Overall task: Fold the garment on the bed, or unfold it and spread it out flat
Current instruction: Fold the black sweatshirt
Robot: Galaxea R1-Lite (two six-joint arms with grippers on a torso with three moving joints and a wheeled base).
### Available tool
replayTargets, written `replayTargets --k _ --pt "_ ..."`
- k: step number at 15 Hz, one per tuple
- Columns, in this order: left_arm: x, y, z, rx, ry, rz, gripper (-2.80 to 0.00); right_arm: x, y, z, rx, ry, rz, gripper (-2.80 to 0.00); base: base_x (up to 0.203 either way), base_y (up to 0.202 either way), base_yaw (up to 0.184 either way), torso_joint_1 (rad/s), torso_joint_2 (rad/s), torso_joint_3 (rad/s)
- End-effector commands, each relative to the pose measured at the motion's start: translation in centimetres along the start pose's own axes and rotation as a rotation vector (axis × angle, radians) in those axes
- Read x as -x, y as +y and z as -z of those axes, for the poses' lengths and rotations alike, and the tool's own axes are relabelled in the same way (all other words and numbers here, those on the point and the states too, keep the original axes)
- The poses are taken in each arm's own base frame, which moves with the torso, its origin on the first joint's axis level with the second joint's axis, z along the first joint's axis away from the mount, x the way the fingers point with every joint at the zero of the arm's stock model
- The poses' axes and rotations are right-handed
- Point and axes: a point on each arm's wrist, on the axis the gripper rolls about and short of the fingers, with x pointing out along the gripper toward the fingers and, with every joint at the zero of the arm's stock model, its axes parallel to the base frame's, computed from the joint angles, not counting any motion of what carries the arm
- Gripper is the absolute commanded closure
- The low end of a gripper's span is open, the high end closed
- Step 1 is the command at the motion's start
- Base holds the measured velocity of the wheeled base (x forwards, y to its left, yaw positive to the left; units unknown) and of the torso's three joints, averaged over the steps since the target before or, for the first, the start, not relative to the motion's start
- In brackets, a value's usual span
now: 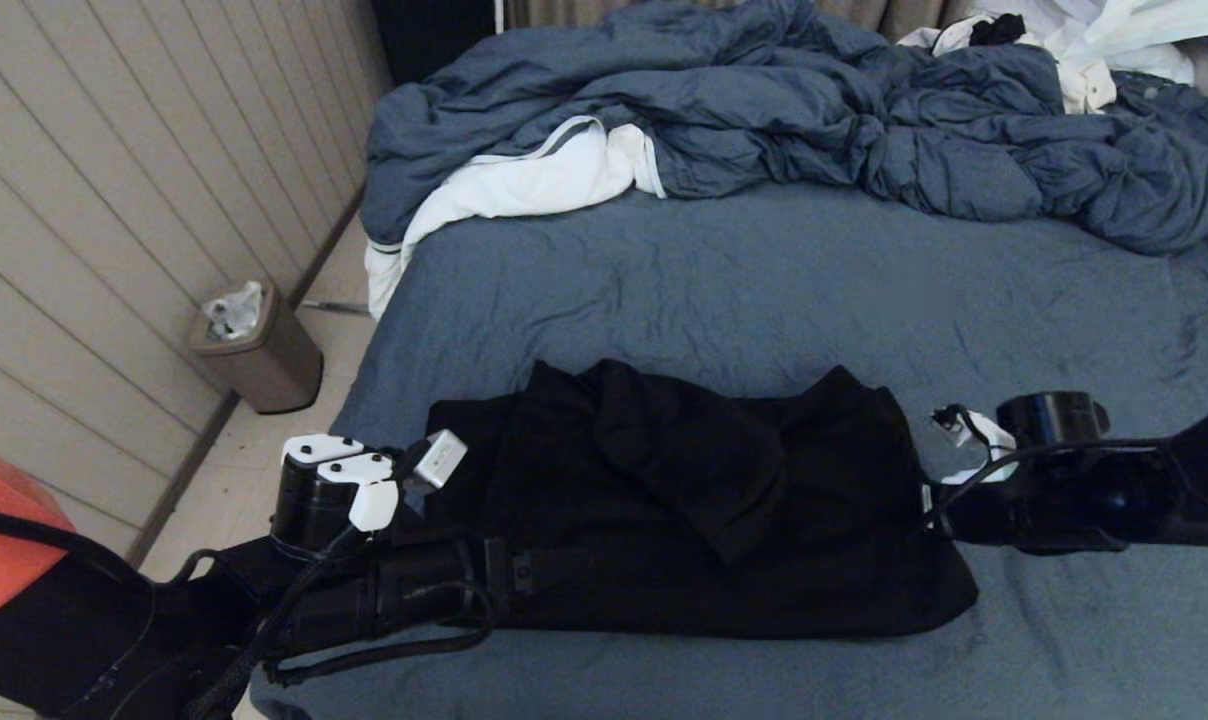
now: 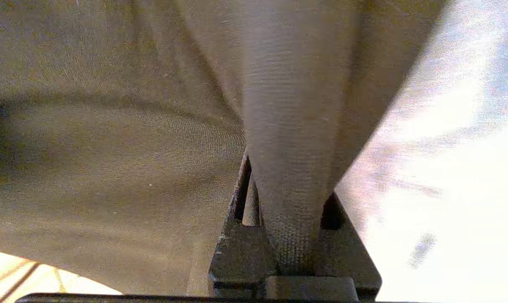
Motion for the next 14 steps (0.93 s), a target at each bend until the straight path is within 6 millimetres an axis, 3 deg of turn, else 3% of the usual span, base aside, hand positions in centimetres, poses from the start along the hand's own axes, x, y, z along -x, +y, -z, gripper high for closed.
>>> replayTargets --k 1,4,10,12,14 --pt "0.0 0.0 0.0 0.002 -0.001 0.005 -2.8 2.4 -0.9 -1.1 -0.015 -0.073 0.054 0.0 0.0 0.0 0.0 0.0 0.0 0.0" --pt "0.0 0.0 0.0 0.003 0.001 0.007 -2.8 6.0 -3.2 -2.2 -0.054 -0.175 0.165 0.0 0.0 0.0 0.0 0.0 0.0 0.0" --pt "0.0 -0.2 0.1 0.001 0.004 0.012 -2.8 11.2 -8.1 -3.7 -0.107 -0.268 0.319 0.0 0.0 0.0 0.0 0.0 0.0 0.0" --pt "0.0 -0.2 0.2 0.002 0.008 0.011 -2.8 12.8 -8.5 -4.8 -0.11 -0.289 0.34 0.0 0.0 0.0 0.0 0.0 0.0 0.0" --pt "0.0 -0.2 0.1 0.0 0.001 0.011 -2.8 14.3 -7.1 -5.7 -0.099 -0.295 0.327 0.0 0.0 0.0 0.0 0.0 0.0 0.0"
